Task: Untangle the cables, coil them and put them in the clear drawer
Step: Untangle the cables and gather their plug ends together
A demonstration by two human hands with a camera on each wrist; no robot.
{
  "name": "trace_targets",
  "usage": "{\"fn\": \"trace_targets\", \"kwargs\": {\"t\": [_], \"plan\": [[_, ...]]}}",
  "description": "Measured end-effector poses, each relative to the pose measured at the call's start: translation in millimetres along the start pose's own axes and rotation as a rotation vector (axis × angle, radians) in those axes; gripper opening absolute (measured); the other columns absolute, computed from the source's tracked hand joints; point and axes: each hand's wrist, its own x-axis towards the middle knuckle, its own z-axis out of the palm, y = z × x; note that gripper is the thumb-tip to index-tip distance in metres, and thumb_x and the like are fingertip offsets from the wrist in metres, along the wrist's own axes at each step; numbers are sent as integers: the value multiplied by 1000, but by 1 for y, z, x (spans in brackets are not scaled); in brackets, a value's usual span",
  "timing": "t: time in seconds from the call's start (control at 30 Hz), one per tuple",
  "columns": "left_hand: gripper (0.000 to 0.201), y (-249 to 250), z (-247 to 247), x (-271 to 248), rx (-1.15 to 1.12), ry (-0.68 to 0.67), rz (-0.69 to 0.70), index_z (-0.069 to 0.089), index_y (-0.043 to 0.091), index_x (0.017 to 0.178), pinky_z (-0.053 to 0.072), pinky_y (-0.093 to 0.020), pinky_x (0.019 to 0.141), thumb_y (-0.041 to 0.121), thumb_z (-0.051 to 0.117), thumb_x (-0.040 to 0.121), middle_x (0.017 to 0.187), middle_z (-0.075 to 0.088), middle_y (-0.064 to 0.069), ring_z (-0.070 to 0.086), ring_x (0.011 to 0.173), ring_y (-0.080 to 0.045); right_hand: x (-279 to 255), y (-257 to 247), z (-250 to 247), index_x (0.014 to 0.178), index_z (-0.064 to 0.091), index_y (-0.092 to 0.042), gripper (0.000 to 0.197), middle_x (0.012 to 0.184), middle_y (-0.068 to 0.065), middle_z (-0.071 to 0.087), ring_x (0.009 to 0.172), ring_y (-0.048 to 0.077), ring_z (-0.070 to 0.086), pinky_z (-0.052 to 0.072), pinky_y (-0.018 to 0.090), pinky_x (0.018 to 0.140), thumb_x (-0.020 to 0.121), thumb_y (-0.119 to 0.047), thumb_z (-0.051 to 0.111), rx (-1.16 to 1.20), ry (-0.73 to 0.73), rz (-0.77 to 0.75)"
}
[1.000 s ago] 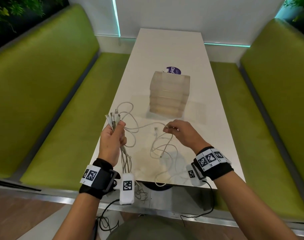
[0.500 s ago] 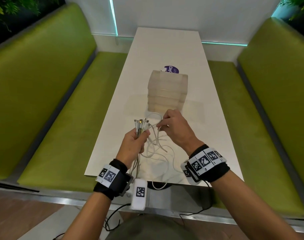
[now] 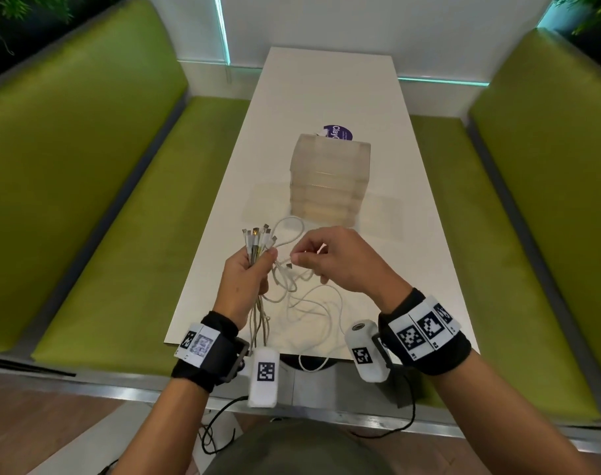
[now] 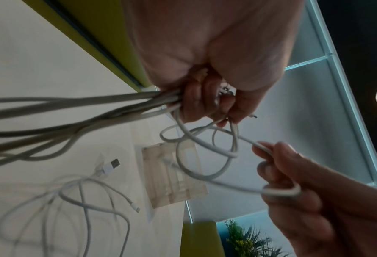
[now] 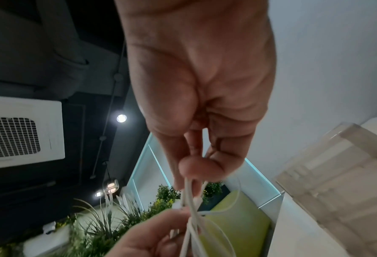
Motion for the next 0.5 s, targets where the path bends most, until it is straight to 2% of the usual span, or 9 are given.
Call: {"fn": "trace_targets", "kwargs": {"t": [0.07, 0.2, 0.33, 0.4, 0.5], "plan": [[23, -2, -6, 1, -4, 6, -18, 44, 11, 74, 23, -22, 41, 14, 58, 92, 49, 31, 9, 23, 41, -9, -4, -2, -1, 85, 72, -15, 9, 68, 0, 65, 46, 7, 57, 47, 17, 52, 87, -22, 67, -6, -101, 71], [21, -4, -14, 0, 30, 17, -57, 48, 9, 73, 22, -23, 43, 13, 58, 92, 46, 34, 10, 24, 39, -9, -13, 3, 2, 85, 72, -8, 11, 64, 5, 66, 47, 11, 60, 49, 19, 55, 86, -18, 68, -6, -307, 170], [17, -4, -15, -1, 51, 56, -75, 58, -2, 90, 20, -31, 49, 15, 56, 92, 44, 33, 10, 25, 43, -13, -18, 15, 14, 85, 74, -9, 9, 64, 5, 67, 51, 14, 62, 49, 19, 55, 82, -17, 72, -53, -517, 214], [17, -2, -13, -2, 56, 50, -69, 58, -4, 91, 22, -28, 46, 13, 56, 92, 43, 33, 11, 25, 41, -11, -19, 21, 22, 85, 74, -10, 8, 63, 5, 67, 51, 15, 62, 49, 17, 53, 81, -17, 72, -76, -587, 221], [10, 1, -9, -4, 60, 44, -53, 55, 1, 88, 23, -20, 39, 9, 54, 92, 42, 32, 12, 23, 38, -7, -19, 30, 33, 86, 74, -10, 8, 66, 6, 67, 52, 16, 64, 49, 15, 53, 81, -16, 72, -72, -651, 252]]}}
